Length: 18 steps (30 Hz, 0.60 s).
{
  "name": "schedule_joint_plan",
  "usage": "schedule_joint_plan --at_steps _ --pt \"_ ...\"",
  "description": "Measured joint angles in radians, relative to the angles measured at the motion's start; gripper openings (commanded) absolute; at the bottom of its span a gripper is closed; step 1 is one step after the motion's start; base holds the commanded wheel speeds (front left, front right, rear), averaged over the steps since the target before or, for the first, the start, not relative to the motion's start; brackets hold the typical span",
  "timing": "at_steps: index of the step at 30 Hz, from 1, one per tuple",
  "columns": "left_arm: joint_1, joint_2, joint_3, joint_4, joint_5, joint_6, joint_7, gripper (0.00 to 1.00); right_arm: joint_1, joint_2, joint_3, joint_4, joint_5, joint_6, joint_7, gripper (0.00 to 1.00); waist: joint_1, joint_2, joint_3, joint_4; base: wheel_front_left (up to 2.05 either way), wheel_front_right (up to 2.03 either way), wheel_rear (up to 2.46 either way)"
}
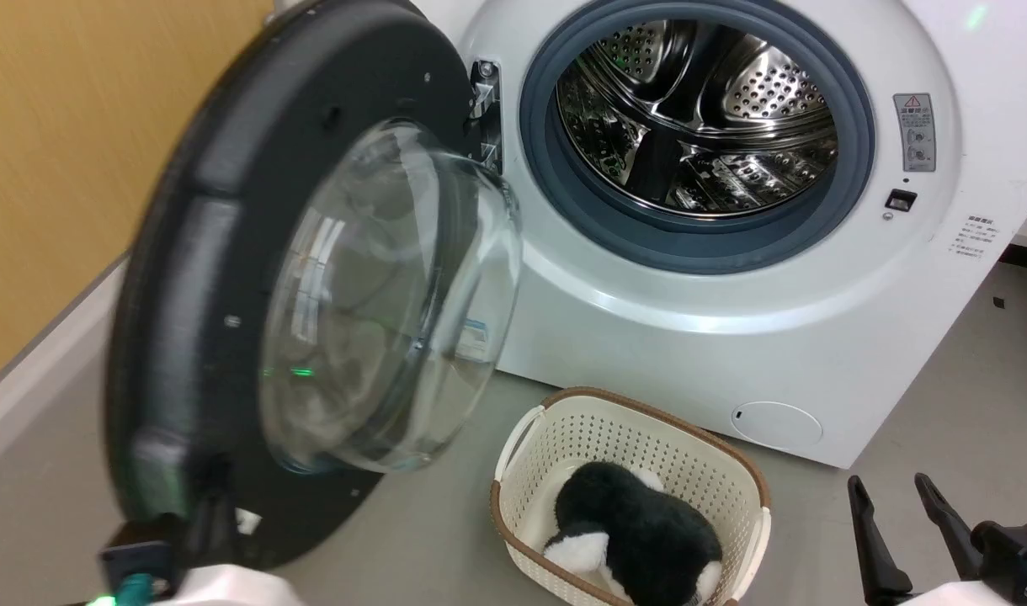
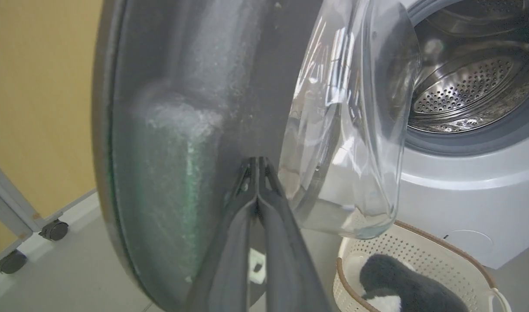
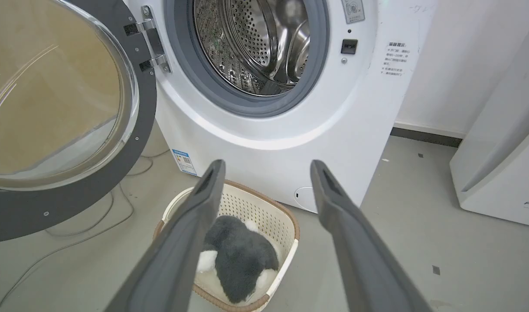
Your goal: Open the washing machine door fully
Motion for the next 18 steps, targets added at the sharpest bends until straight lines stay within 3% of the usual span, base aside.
schedule_joint_plan --at_steps 4,18 --pt "-0.014 0.024 0.067 0.075 -0.042 -0.002 -0.044 0.0 0.0 0.0 0.0 0.0 0.001 0.0 0.0 1.0 -0.0001 0.0 0.001 -0.007 0.0 0.0 0.0" --pt "-0.273 0.126 0.211 0.486 -0.147 -0.112 -0.202 0.0 0.0 0.0 -0.003 -0.013 -0.002 0.0 0.018 1.0 0.0 0.0 0.019 -0.045 0.0 0.0 0.0"
